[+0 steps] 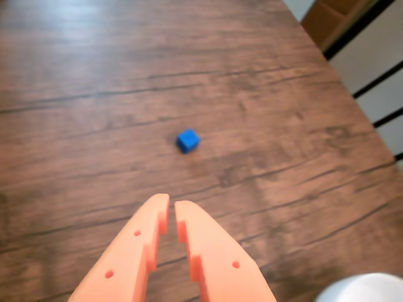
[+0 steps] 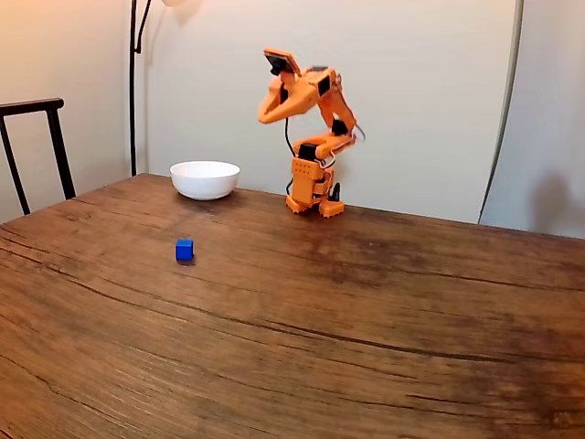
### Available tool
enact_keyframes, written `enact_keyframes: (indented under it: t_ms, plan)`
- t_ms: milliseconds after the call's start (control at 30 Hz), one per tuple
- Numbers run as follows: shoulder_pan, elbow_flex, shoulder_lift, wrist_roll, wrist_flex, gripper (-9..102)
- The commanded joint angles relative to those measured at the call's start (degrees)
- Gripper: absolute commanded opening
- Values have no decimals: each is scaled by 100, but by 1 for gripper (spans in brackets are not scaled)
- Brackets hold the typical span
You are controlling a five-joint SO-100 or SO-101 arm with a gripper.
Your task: Grasp the cube and drop it in the bowl
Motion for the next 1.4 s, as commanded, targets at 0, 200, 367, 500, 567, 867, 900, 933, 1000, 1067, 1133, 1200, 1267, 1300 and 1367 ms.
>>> enact_keyframes:
  t_ms: [0,200,367,500,567,867,900,933,1000,1067,1133,1200,1267,1300,1367]
  plan:
    - [193,-1151,-1266,325,-44,0]
    - [422,-2619,-3155,782,-35,0]
    - [475,-3516,-4324,1134,-35,-1]
    - [571,-4069,-5036,1380,-9,-1]
    - [598,-4403,-5326,1521,211,-1]
    - [747,-6170,-6557,2575,1670,0]
    - [747,-6337,-6688,2689,1758,0]
    - [747,-6486,-6820,2795,1837,0]
    - [747,-6724,-7093,2953,1969,0]
    - [738,-6891,-7356,3085,2039,0]
    - [694,-7014,-7603,3190,2039,0]
    - [677,-7137,-7822,3287,2039,0]
    - [668,-7251,-8016,3366,2039,0]
    - [659,-7295,-8112,3410,2030,0]
    - [606,-7400,-8297,3560,2013,0]
